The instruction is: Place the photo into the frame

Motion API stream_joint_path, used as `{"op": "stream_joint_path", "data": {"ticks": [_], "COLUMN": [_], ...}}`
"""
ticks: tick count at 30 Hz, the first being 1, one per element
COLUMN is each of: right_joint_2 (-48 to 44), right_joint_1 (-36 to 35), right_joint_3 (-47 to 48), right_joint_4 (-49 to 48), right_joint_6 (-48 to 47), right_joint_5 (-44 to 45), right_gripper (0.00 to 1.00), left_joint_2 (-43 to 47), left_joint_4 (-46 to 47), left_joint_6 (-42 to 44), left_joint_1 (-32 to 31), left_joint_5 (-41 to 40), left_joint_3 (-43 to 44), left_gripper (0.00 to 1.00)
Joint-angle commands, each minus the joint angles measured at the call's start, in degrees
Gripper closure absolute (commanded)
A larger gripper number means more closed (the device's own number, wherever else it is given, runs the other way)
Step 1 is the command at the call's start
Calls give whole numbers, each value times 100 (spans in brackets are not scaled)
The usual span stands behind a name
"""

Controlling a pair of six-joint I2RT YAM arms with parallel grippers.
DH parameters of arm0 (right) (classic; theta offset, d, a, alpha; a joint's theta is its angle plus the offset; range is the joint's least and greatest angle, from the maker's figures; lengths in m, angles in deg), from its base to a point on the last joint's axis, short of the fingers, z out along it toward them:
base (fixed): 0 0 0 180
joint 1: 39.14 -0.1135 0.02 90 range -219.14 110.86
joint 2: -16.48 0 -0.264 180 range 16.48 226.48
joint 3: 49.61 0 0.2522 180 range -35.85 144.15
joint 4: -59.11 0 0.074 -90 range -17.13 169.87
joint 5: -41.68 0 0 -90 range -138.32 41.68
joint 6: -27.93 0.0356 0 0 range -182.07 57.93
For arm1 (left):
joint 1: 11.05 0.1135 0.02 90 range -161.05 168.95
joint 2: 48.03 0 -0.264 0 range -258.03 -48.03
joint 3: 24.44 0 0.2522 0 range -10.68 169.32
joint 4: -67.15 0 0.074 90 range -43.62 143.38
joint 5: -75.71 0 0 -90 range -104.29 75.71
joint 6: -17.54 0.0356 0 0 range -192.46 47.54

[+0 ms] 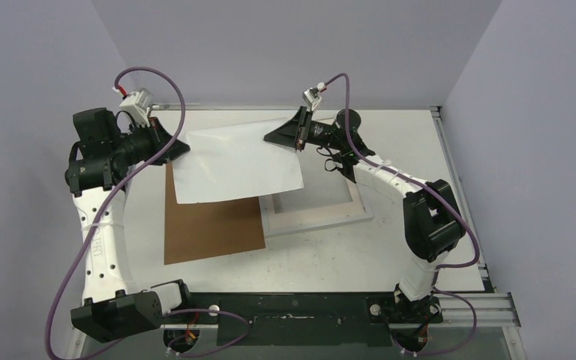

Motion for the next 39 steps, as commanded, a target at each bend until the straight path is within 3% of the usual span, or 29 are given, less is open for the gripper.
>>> {"op": "stream_joint_path", "data": {"ticks": [1,9,11,13,18,22,25,31,39], "right_joint_2": [-303,-475,-491,-473,-271,264,617,293,357], "right_joint_1": [20,16,19,41,91,78,63,225,215], "right_joint_3": [249,693,851,1071,2058,3391,3902,2764,2806], "right_joint_4": [168,1687,2105,2513,4338,7156,8530,8765,9025], "right_joint_6": [-252,-1251,-1568,-1857,-3028,-4546,-5360,-5749,-5900], "right_joint_5": [209,287,312,317,611,1373,1868,2608,3111], "right_gripper": [93,95,95,95,95,95,95,95,95], "left_joint_2": [-3,-161,-203,-200,-86,-231,-478,-756,-690], "left_joint_4": [-77,-177,-360,-521,-729,-920,-1034,-1076,-1136], "left_joint_6": [45,65,204,312,540,939,1284,1485,1582], "left_joint_1": [27,26,28,27,65,78,98,107,81], "left_joint_5": [431,809,810,675,-13,-1062,-1428,-1418,-1274], "left_joint_3": [170,-66,-11,13,20,-16,-241,-448,-384], "left_gripper": [97,70,47,2,4,4,4,4,4]}}
